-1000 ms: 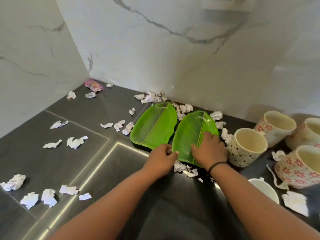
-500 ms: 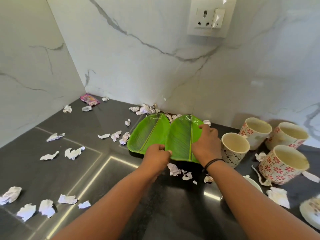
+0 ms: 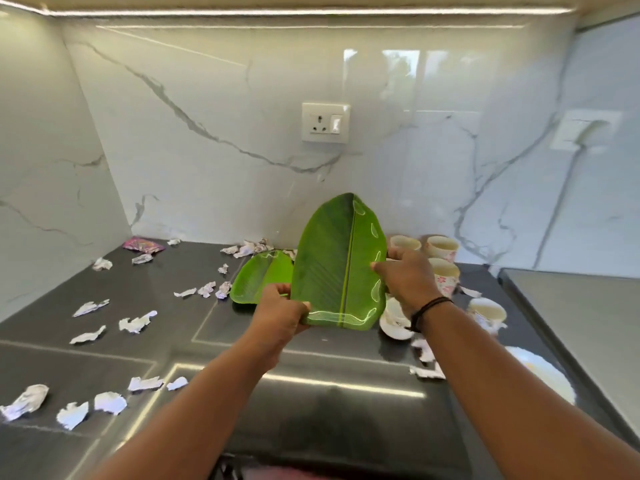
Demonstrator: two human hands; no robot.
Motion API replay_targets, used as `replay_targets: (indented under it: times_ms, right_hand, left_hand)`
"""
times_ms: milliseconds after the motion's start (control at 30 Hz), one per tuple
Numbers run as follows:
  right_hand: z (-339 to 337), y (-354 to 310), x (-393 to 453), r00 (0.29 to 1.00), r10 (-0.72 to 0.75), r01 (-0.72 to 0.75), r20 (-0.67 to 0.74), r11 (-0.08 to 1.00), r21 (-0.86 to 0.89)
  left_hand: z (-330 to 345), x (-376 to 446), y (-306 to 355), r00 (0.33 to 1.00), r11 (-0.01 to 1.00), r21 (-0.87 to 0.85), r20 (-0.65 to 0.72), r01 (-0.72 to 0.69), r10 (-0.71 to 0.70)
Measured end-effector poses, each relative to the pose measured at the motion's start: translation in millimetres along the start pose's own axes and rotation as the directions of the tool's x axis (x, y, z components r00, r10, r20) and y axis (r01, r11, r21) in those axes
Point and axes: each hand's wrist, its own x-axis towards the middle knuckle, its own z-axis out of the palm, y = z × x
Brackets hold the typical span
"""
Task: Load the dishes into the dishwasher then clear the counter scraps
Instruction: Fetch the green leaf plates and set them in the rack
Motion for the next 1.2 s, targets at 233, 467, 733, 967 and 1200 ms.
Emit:
replay_targets:
  times_ms: [233, 467, 733, 967, 1200]
  right_hand:
    - [-116.1, 33.6, -78.6, 0.965, 0.245, -0.215, -0.093, 0.944, 0.252]
    - [-243.8, 70.2, -150.8, 0.919, 0.300, -0.229, -0.256, 0.934, 0.275]
    - [-401.3, 154.7, -214.0, 0.790, 0.400, -0.305, -0.465, 0.914, 0.268]
    - [-567.1, 252.7, -294.3, 0.606, 0.435, -0.534, -0.666, 0.843, 0.065]
    - [-646.0, 304.4, -343.0, 0.459, 0.497, -0.622, -0.737, 0.772, 0.133]
  left_hand:
    - [59.9, -75.5, -19.9, 0.961, 0.998, 0.062, 0.276, -0.005, -0.012]
    - [156.0, -147.3, -34.0, 0.862, 0.993, 0.046, 0.493, 0.109, -0.118]
    - [314.3, -227.7, -85.7, 0.733, 0.989, 0.144, 0.669, 0.034, -0.123]
    - [478.0, -323.8, -174.4, 0.534, 0.944, 0.295, 0.827, -0.146, -0.176]
    - [579.5, -370.4, -227.5, 0.393, 0.857, 0.317, 0.907, -0.407, -0.149]
